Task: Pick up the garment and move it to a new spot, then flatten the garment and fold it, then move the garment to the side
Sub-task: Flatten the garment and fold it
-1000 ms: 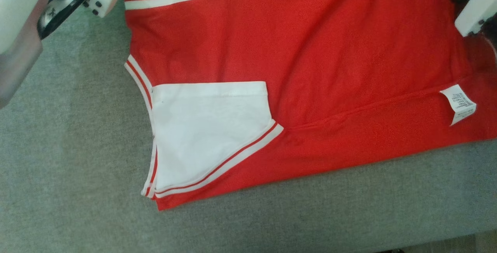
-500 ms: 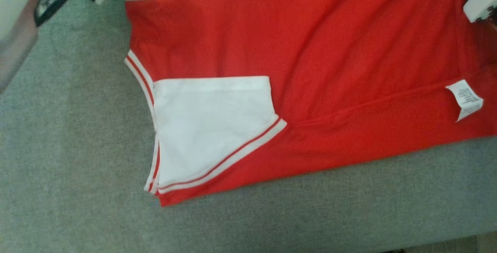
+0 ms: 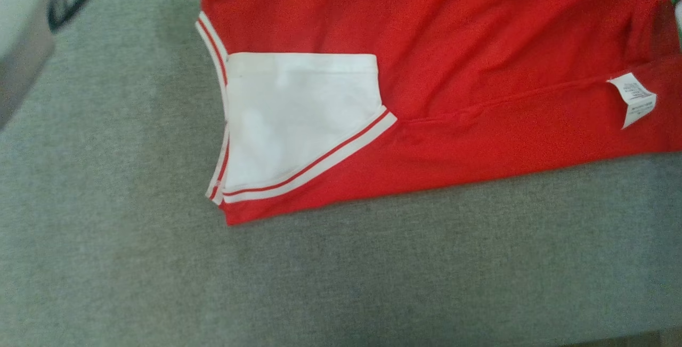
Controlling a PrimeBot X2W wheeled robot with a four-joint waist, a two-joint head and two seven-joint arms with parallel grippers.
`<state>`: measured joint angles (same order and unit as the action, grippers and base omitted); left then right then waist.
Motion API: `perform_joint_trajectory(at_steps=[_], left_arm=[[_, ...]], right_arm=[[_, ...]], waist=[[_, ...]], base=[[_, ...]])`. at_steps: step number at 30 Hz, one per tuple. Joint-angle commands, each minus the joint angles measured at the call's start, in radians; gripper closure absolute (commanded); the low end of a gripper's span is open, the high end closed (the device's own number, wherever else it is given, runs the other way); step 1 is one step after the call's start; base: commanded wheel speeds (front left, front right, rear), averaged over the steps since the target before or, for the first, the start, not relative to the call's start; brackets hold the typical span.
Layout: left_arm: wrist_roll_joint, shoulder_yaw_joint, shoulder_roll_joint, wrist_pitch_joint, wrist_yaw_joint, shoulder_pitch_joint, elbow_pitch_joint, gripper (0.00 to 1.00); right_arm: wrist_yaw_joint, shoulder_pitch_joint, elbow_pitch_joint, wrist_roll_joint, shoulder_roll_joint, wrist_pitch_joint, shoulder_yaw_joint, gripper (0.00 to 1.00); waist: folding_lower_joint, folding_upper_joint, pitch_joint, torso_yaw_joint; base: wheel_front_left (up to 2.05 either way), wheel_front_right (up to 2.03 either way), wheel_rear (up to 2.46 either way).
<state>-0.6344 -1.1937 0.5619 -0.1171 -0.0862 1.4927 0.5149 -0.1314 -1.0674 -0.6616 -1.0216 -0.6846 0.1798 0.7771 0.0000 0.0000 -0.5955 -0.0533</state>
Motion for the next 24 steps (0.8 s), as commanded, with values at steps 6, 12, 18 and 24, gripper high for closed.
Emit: perform_joint_trajectory(at_steps=[6,12,18,24], left_arm=[[-0.034,0.028,0.139,-0.011,0.071,-0.127,-0.211,1.00],[-0.032,0.000,0.276,0.004,0.175,-0.276,-0.422,1.00],[-0.074,-0.016,0.387,0.037,0.270,-0.405,-0.638,1.00],[-0.098,-0.045,0.450,0.089,0.362,-0.528,-0.828,1.00]], right_arm=[[0.001,0.181,0.062,-0.022,-0.085,0.050,-0.023,1.00],[0.001,0.300,0.103,-0.014,-0.097,0.070,-0.059,1.00],[0.001,0.395,0.123,0.016,-0.091,0.077,-0.100,1.00],[0.001,0.476,0.123,0.048,-0.068,0.079,-0.155,1.00]], waist=[[0.0000,0.0000,0.068,0.031],[0.0000,0.0000,0.121,0.031],[0.0000,0.0000,0.163,0.029],[0.0000,0.0000,0.185,0.032]], base=[[0.00,0.00,0.00],[0.00,0.00,0.00],[0.00,0.00,0.00],[0.00,0.00,0.00]])
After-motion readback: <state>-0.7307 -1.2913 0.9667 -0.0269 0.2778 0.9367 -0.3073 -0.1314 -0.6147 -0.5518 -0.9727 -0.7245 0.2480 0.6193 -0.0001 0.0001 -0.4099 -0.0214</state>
